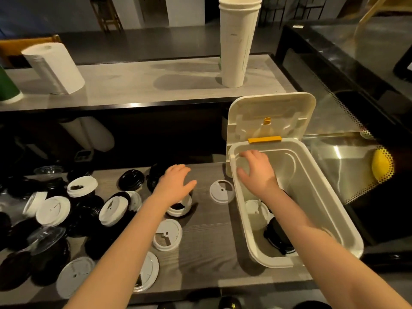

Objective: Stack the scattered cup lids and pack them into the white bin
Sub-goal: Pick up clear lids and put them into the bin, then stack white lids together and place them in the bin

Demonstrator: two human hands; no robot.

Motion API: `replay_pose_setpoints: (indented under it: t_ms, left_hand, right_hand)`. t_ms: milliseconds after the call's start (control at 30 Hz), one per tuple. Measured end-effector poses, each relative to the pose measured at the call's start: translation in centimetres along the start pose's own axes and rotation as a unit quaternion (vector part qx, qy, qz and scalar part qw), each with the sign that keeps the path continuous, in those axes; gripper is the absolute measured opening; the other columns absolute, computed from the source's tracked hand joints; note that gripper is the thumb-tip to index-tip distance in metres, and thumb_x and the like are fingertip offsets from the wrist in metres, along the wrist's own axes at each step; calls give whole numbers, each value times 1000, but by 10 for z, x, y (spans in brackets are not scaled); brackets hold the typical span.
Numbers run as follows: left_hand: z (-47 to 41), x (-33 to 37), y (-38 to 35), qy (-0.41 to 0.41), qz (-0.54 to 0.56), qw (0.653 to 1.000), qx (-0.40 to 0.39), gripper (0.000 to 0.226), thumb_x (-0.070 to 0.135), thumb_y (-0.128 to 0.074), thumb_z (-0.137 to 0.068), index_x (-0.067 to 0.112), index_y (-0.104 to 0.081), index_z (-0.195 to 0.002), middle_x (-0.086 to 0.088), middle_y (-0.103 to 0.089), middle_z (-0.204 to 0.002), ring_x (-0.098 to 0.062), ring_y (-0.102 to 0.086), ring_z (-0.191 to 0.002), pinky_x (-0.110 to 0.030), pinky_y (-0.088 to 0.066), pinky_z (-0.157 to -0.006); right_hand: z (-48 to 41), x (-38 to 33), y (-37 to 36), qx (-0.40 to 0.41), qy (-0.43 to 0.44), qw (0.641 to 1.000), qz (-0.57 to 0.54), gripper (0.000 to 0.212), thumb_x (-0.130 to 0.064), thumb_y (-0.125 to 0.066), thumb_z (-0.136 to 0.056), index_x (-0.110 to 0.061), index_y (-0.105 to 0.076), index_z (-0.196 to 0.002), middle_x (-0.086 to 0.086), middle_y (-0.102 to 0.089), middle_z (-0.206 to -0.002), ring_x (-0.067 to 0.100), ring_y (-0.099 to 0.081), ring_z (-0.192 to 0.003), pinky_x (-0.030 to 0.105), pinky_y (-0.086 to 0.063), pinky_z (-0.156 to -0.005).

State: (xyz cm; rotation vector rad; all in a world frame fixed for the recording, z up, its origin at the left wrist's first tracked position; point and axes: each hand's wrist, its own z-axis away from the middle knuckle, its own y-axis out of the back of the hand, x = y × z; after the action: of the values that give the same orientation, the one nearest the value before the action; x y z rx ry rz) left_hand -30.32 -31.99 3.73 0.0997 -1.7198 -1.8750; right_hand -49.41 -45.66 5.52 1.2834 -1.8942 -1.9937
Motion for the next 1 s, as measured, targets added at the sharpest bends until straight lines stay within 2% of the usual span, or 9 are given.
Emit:
replay_pose_setpoints:
  t_ms: [100,200,367,433,633,767,800,933,1000]
  left_hand:
    - [3,-32,2,41,9,999,-13,56,35,-47,-96,12,-32,-144,-5,-29,-152,-24,-21,-141,-35,-21,-113]
    - [1,-56,-4,74,8,995,-73,61,34,-52,-94,11,-29,-146,-8,-29,-151,-27,-23,-140,-35,-24,-112]
    - [-3,-67,-23,73,16,982,-174,86,50,-62,-84,11,-19,-148,-7,-21,-154,-29,-16,-141,-38,-24,-112]
    - [-6,-66,-27,58,10,980,-188,92,52,-64,-81,12,-16,-148,-7,-18,-154,-30,-14,-142,-38,-21,-113]
    - [-13,-71,-42,41,-4,981,-187,90,49,-70,-76,8,-26,-143,-7,-25,-149,-28,-22,-136,-37,-28,-110]
    - [-17,-80,-32,-15,-66,994,-86,52,41,-64,-80,12,-51,-121,-2,-37,-140,-23,-31,-131,-38,-31,-105]
    - [-18,-82,-29,-26,-71,995,-68,52,42,-64,-80,12,-51,-121,-2,-38,-139,-23,-32,-131,-38,-31,-105]
    - [-15,-83,-34,-38,-47,986,-156,100,53,-73,-69,18,-21,-147,1,-17,-154,-24,-14,-142,-46,-20,-113]
    - [-10,-80,-45,-56,-75,975,-199,109,54,-75,-67,21,-12,-150,2,-10,-157,-23,-9,-144,-48,-17,-114]
  right_hand:
    - [8,-39,-6,70,106,992,0,28,-17,-63,-86,-7,-64,-113,9,-61,-114,29,-51,-112,36,-42,-91]
    - [7,-70,-23,17,120,992,-23,33,-19,-58,-90,-8,-58,-121,8,-56,-124,26,-47,-118,37,-41,-98]
    - [-6,-69,-94,-245,-52,965,76,62,-26,-53,-92,-15,-25,-146,9,-26,-150,32,-27,-137,42,-33,-109]
    - [-7,-57,-114,-281,-118,946,113,67,-29,-54,-91,-17,-20,-148,7,-14,-156,32,-17,-142,43,-29,-112]
    - [-3,-35,-141,-290,-181,930,136,68,-18,-43,-95,-6,-6,-151,6,9,-159,32,2,-146,44,-16,-118]
    - [4,-24,-151,-227,-138,954,139,56,-17,-46,-92,-2,-29,-143,13,-14,-155,34,-13,-142,43,-24,-115]
    - [4,-22,-151,-205,-122,961,141,53,-18,-49,-91,-3,-35,-139,15,-17,-153,35,-17,-140,42,-25,-114]
    - [3,-19,-151,-211,-124,962,119,58,-22,-57,-89,-10,-32,-140,15,1,-158,39,-14,-142,43,-20,-116]
    - [2,-19,-153,-216,-124,963,102,59,-25,-60,-87,-12,-33,-138,12,-2,-158,41,-17,-141,45,-22,-115]
